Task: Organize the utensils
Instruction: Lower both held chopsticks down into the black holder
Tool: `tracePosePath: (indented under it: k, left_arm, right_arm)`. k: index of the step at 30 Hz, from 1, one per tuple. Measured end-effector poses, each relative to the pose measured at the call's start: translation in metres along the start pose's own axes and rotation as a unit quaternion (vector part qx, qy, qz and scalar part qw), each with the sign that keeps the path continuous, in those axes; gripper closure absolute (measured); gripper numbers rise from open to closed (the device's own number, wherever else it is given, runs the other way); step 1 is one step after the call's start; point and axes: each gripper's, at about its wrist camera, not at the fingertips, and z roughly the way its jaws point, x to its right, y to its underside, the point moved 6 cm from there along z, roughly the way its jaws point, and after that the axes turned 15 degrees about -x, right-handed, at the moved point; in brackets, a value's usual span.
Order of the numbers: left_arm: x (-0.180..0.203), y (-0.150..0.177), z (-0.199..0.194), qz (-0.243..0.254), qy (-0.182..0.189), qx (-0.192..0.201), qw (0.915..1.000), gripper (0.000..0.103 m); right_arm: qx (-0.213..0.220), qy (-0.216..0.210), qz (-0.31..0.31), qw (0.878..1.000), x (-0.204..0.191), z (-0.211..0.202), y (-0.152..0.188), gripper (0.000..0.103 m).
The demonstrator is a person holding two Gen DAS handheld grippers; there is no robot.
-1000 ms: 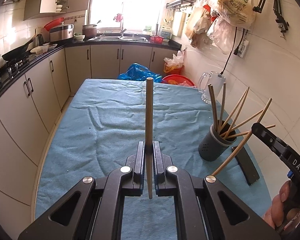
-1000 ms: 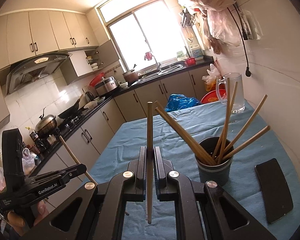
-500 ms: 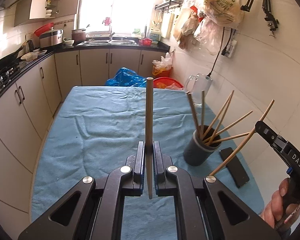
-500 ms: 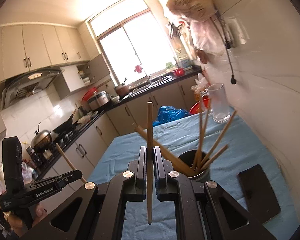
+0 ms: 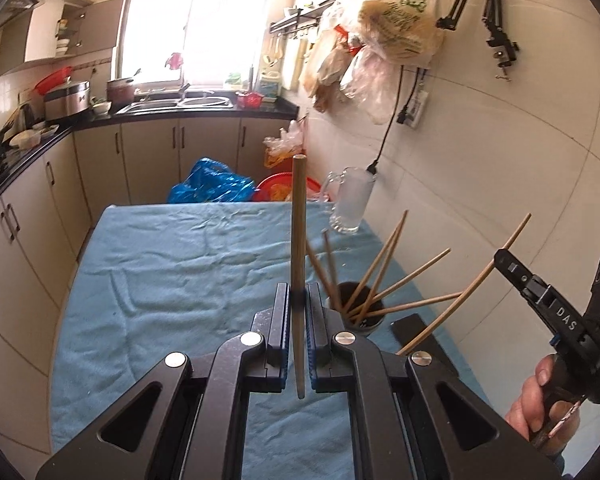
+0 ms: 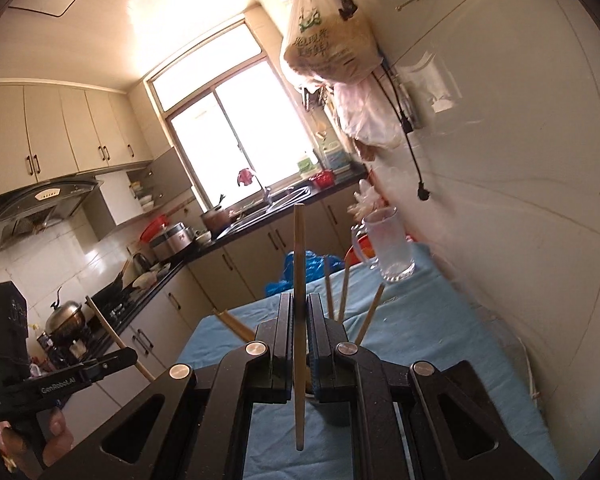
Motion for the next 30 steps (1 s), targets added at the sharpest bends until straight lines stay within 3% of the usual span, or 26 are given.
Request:
tracePosePath:
  k: [19,30]
  left_arm:
    - [0.053,-0.058,-0.001,0.037,0.022,0.028,0.9987,0.096]
    - [0.064,-0.076,0.030,0.036,0.031,0.022,0.9986,0.096]
  right_arm:
    - [0.041,0.014,-0.009,0.999,0.001,-0.010,-0.038,0.096]
    - [0.044,0.029,-0.019,0.998,-0.002,0.011,-0.053,0.096]
